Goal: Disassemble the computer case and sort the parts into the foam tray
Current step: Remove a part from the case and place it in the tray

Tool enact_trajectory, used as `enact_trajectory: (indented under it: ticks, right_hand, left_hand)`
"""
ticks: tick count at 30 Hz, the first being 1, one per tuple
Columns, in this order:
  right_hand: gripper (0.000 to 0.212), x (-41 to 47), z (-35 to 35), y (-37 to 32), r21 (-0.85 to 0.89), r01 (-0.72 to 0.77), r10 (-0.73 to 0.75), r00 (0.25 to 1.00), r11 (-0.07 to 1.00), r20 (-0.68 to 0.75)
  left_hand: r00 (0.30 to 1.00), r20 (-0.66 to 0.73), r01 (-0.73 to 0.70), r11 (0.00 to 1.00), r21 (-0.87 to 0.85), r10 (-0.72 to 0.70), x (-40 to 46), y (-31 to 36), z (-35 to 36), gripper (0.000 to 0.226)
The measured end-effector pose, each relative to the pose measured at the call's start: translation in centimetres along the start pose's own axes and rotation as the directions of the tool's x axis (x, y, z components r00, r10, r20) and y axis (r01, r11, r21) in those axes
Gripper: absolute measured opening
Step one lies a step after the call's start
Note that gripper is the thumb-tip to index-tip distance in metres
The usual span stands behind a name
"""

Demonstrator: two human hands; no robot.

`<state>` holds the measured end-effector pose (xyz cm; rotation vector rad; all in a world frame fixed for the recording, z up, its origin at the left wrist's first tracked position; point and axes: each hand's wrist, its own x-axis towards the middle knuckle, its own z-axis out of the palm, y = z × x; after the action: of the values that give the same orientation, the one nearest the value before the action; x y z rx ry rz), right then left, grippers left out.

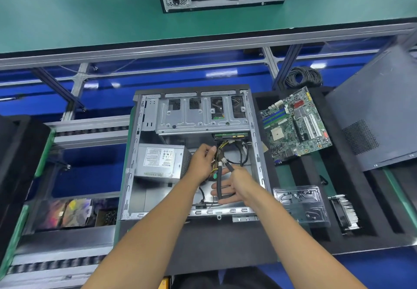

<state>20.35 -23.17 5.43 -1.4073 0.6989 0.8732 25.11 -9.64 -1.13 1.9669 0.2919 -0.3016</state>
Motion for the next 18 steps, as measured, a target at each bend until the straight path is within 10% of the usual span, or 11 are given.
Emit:
enact_trajectory:
  ticks: [18]
  right_hand:
    - [0.035,0.57,-0.02,0.19,0.001,-0.005,0.005,1.0,1.0,-0.011]
  left_hand:
    - [0.998,0.023,-0.063,0.997,0.053,0.062,-0.09,-0.21,-0.26,0.02]
